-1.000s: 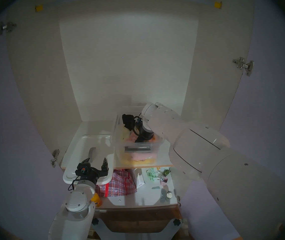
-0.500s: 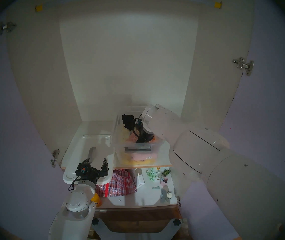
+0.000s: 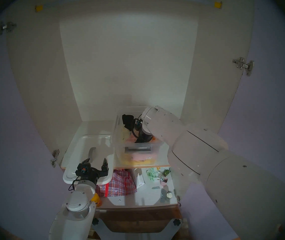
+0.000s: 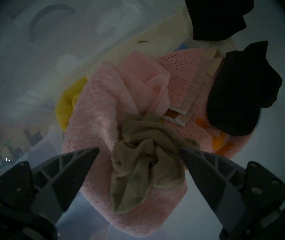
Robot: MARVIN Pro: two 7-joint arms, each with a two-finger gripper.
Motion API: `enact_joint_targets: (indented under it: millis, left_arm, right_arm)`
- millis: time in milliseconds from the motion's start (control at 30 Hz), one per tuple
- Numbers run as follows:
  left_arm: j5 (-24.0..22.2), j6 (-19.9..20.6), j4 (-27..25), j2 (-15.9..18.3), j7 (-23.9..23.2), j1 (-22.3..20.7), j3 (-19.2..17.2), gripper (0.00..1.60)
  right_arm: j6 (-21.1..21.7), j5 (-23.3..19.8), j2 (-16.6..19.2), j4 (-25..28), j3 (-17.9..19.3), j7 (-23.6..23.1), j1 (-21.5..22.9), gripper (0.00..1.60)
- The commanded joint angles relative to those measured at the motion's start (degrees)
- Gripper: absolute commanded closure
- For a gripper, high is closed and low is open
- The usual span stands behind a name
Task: Take socks out of the storage bin, place them on top of the cabinet, and put the lid back on the bin
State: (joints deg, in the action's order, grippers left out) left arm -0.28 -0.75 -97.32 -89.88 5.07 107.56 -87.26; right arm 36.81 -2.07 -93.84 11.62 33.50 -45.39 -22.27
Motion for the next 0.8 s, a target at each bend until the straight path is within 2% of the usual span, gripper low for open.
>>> enact_joint_targets:
  millis: [0, 33, 67, 133, 167, 200, 400, 767]
  left_arm:
    - [0.0, -0.5, -1.4, 0.0, -0.2, -0.7, 0.2, 0.0]
    - [0.0, -0.5, -1.4, 0.0, -0.1, -0.7, 0.2, 0.0]
    - [0.0, -0.5, -1.4, 0.0, -0.1, -0.7, 0.2, 0.0]
    - [0.0, -0.5, -1.4, 0.0, -0.1, -0.8, 0.2, 0.0]
    - [0.0, -0.5, -1.3, 0.0, 0.0, -0.8, 0.2, 0.0]
    - [0.0, -0.5, -1.3, 0.0, 0.0, -0.8, 0.2, 0.0]
    - [0.0, -0.5, -1.3, 0.0, 0.1, -0.8, 0.2, 0.0]
    - [0.0, -0.5, -1.3, 0.0, 0.2, -0.9, 0.3, 0.0]
  right_arm:
    - [-1.0, -0.2, -0.3, -0.1, 0.3, 0.6, 0.4, 0.89]
    - [-1.1, -0.2, -0.2, -0.1, 0.5, 0.8, 0.5, 0.95]
    - [-1.1, -0.3, -0.1, -0.1, 0.6, 0.9, 0.7, 1.2]
    - [-1.3, -0.3, 0.0, -0.1, 0.9, 1.2, 1.1, 1.25]
    - [-1.4, -0.4, 0.0, -0.1, 1.0, 1.2, 1.3, 1.52]
    - [-1.4, -0.3, 0.1, -0.1, 1.1, 1.4, 1.6, 1.6]
    - [-1.6, -0.6, 0.3, 0.4, 1.9, 1.9, 3.9, 1.6]
    - [-1.8, -1.8, 0.2, 0.8, 4.2, 3.0, 10.5, 1.6]
